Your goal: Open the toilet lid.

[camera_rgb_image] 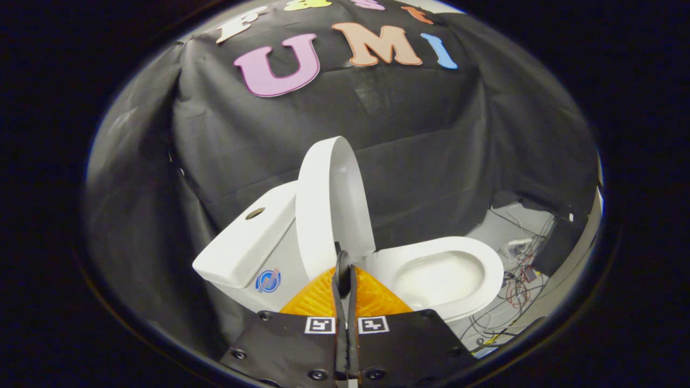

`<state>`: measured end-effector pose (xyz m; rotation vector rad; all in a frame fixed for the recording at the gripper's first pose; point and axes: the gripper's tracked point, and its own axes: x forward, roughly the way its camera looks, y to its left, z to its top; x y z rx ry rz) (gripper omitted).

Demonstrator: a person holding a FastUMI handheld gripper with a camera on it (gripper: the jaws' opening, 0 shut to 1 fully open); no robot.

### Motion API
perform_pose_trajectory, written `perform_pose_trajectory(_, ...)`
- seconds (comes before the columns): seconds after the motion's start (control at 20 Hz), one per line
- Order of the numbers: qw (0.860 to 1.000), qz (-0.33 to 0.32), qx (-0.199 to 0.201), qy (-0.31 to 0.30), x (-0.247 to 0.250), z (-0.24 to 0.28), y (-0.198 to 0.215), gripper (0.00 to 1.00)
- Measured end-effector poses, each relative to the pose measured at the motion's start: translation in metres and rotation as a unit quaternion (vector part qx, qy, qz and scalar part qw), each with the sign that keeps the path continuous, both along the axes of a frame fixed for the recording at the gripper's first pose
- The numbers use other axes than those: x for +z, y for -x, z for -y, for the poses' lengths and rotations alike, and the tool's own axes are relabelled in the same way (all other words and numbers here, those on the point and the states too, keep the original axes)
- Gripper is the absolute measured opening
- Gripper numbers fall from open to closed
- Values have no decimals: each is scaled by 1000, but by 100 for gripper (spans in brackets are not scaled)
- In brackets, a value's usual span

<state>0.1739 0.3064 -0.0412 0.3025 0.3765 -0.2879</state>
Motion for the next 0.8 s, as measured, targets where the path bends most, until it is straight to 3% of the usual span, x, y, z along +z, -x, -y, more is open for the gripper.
perform_pose_trajectory(0.8,999,12,38,28,7,-48,-30,1)
